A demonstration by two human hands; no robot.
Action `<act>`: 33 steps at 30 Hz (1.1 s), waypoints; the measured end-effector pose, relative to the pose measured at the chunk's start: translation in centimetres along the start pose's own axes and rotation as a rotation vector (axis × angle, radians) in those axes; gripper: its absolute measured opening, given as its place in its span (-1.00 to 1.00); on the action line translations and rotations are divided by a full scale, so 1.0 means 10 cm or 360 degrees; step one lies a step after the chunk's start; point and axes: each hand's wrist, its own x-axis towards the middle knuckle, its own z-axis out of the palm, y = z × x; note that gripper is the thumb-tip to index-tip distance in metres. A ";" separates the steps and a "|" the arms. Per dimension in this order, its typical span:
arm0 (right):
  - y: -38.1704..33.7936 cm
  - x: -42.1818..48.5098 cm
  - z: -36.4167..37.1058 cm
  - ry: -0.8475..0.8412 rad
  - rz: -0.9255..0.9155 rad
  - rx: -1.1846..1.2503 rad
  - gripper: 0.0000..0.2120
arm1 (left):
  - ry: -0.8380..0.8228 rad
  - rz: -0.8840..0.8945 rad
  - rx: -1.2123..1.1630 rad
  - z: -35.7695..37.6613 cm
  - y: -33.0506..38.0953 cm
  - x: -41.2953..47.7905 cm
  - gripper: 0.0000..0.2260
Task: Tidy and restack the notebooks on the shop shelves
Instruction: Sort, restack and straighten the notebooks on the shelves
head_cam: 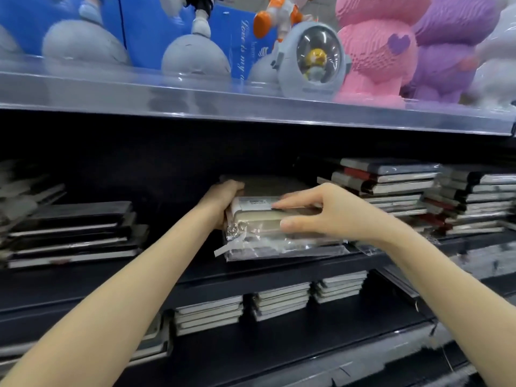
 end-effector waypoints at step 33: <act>0.89 0.27 0.10 0.0363 -0.0163 -0.0581 -0.33 | 0.0173 0.0372 0.0004 0.58 -0.39 -0.44 -0.24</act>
